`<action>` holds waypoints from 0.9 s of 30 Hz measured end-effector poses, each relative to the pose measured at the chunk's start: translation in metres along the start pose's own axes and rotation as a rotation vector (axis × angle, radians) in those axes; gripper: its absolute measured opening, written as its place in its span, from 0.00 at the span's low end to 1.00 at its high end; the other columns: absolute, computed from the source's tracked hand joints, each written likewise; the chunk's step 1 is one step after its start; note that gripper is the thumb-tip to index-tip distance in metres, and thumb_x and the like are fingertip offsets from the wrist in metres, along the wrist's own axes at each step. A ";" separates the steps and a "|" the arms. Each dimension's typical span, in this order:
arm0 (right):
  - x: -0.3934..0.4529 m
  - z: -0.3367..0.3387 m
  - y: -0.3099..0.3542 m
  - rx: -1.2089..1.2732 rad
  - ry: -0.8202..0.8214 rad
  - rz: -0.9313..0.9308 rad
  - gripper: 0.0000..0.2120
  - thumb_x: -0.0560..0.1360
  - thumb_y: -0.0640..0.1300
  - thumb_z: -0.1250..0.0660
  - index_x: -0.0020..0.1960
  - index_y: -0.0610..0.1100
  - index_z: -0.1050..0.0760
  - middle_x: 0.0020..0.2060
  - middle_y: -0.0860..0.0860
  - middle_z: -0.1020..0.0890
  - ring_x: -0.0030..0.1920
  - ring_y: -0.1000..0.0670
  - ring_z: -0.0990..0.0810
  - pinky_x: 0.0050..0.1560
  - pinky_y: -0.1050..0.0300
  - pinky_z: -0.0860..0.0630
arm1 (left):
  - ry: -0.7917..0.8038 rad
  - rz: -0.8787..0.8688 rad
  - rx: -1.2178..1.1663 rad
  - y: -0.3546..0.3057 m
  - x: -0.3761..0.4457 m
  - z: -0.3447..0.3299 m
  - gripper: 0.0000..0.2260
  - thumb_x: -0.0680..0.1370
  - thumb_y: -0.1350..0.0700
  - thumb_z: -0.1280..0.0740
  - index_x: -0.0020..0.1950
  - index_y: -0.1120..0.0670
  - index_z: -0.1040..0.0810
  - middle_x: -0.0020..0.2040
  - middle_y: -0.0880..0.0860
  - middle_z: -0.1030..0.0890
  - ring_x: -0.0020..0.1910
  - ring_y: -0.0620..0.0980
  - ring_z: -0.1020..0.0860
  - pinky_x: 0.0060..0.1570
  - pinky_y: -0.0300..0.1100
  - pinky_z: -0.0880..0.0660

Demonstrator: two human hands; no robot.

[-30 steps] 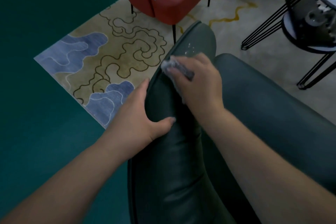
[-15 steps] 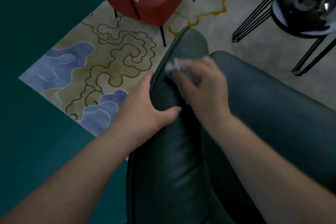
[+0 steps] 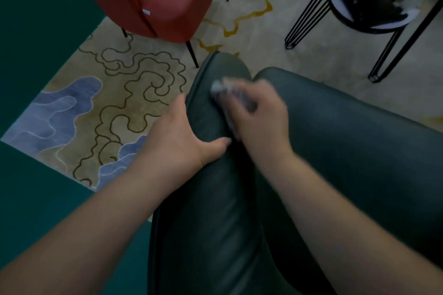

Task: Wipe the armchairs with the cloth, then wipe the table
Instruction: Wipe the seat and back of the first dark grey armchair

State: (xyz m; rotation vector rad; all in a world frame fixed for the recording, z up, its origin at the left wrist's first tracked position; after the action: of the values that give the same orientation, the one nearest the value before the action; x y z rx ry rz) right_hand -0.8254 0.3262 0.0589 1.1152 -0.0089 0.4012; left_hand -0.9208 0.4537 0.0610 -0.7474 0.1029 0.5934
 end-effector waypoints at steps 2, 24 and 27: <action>-0.040 0.008 0.004 0.093 0.015 0.038 0.13 0.72 0.52 0.31 0.56 0.52 0.19 0.39 0.57 0.25 0.41 0.59 0.24 0.43 0.74 0.33 | 0.012 -0.001 0.026 -0.004 0.009 -0.001 0.43 0.57 0.40 0.26 0.69 0.48 0.35 0.60 0.45 0.25 0.58 0.47 0.26 0.47 0.35 0.30; -0.075 0.002 -0.095 0.504 -0.111 -0.700 0.06 0.75 0.43 0.31 0.47 0.53 0.17 0.40 0.59 0.15 0.45 0.63 0.18 0.44 0.71 0.26 | -0.078 -0.090 -0.068 -0.001 0.006 0.003 0.39 0.62 0.36 0.30 0.71 0.41 0.38 0.63 0.40 0.27 0.60 0.42 0.27 0.56 0.41 0.28; -0.008 -0.001 -0.062 0.343 -0.078 -0.486 0.08 0.76 0.49 0.33 0.53 0.57 0.19 0.44 0.58 0.18 0.45 0.65 0.21 0.44 0.77 0.31 | -0.100 -0.110 -0.057 -0.001 0.007 0.003 0.37 0.63 0.37 0.30 0.70 0.41 0.37 0.60 0.38 0.27 0.57 0.38 0.28 0.50 0.33 0.32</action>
State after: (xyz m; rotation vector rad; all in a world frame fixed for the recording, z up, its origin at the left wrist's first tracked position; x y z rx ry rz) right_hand -0.8131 0.3009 0.0031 1.4222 0.2666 -0.0818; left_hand -0.9147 0.4586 0.0615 -0.7722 -0.0471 0.5299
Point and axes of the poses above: each hand's wrist, its own x-axis towards the middle knuckle, its own z-axis out of the back of the hand, y = z × x, the point moved 9 cm from there along x, towards the middle knuckle
